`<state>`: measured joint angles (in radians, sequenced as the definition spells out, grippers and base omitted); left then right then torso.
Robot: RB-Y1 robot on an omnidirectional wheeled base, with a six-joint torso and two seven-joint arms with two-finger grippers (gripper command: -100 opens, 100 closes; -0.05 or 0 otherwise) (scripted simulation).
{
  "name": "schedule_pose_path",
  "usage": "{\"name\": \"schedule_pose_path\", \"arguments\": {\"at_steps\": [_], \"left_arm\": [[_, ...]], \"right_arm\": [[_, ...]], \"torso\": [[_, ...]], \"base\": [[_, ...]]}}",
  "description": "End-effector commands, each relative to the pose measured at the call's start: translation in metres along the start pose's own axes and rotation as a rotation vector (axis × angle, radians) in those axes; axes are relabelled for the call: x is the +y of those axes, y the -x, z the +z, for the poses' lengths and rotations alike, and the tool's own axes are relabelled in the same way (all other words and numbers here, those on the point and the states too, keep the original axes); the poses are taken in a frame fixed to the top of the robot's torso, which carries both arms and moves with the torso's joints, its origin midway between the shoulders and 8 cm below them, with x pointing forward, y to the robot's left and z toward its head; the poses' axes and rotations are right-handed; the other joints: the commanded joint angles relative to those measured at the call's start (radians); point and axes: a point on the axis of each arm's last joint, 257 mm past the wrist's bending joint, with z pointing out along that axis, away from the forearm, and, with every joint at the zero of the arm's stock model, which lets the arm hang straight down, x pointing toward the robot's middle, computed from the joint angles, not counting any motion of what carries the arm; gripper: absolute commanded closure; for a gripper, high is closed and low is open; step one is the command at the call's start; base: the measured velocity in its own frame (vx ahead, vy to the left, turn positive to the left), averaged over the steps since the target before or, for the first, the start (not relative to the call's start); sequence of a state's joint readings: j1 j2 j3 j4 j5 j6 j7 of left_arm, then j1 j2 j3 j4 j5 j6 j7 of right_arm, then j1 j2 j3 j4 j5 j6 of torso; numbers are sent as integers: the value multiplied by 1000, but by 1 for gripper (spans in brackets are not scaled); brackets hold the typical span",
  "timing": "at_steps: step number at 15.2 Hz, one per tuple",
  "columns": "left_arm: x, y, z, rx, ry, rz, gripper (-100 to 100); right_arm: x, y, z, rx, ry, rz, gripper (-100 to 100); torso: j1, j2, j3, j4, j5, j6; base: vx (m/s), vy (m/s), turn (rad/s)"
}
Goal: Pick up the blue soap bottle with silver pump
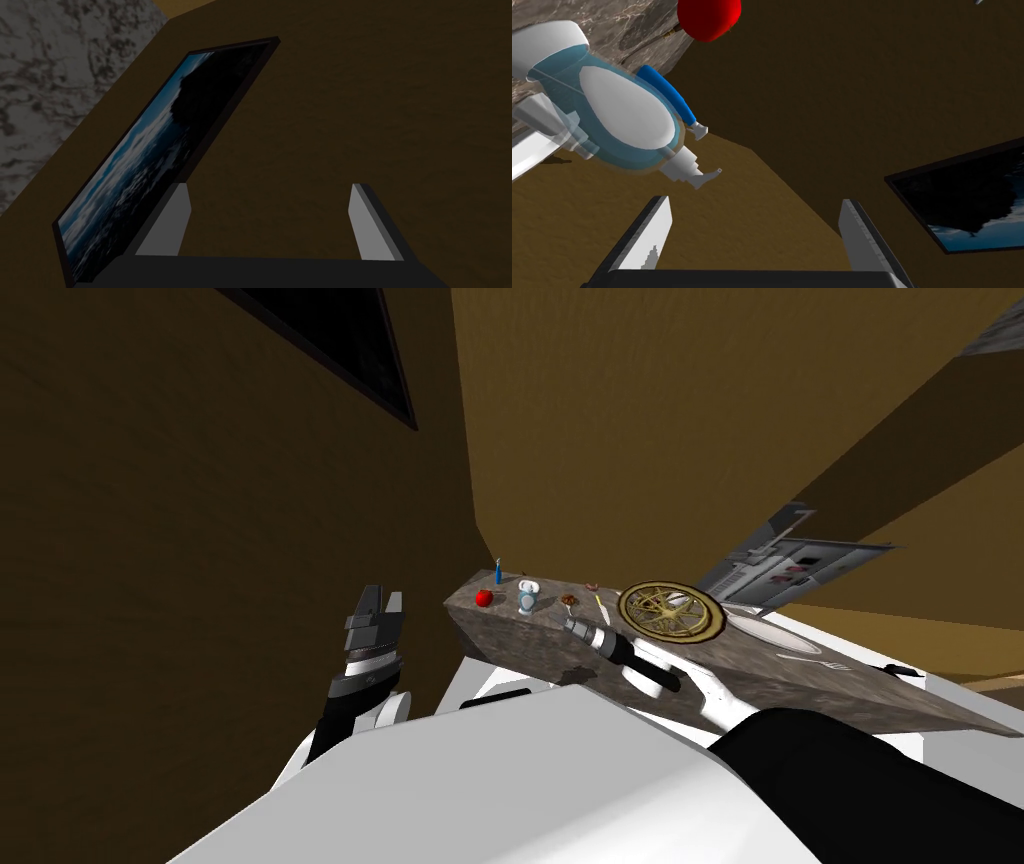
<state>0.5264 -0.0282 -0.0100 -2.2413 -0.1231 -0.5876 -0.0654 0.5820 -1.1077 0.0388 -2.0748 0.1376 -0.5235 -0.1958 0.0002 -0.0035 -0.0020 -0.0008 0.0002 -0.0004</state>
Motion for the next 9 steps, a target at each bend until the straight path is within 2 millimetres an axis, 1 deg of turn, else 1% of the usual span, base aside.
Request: {"name": "schedule_pose_path", "arguments": {"at_steps": [1, 2, 3, 5, 6, 8, 9], "left_arm": [[0, 0, 0, 0, 0, 0, 0], [0, 0, 0, 0, 0, 0, 0], [0, 0, 0, 0, 0, 0, 0], [0, 0, 0, 0, 0, 0, 0], [0, 0, 0, 0, 0, 0, 0], [0, 0, 0, 0, 0, 0, 0], [0, 0, 0, 0, 0, 0, 0]], "right_arm": [[-3, -2, -2, 44, -13, -26, -100], [-3, -2, -2, 45, -13, -26, -100], [-11, -6, -6, 83, -35, -47, -100], [-11, -7, -7, 111, -39, -64, -100], [-19, -9, -11, 143, -60, -82, -100], [-20, -10, -12, 175, -65, -103, -100], [-27, -12, -17, 206, -86, -120, -100]], "torso": [[0, 0, 0, 0, 0, 0], [0, 0, 0, 0, 0, 0], [0, 1, 1, 0, 0, 0], [0, 1, 0, 0, 0, 0], [0, 1, 0, 0, 0, 0], [0, 0, 0, 0, 0, 0], [0, 0, 0, 0, 0, 0]], "base": [[30, -5, 33], [16, -3, -6], [24, 0, 97], [30, -4, 87], [36, -3, 104], [35, -5, 88], [35, 4, 116]]}}
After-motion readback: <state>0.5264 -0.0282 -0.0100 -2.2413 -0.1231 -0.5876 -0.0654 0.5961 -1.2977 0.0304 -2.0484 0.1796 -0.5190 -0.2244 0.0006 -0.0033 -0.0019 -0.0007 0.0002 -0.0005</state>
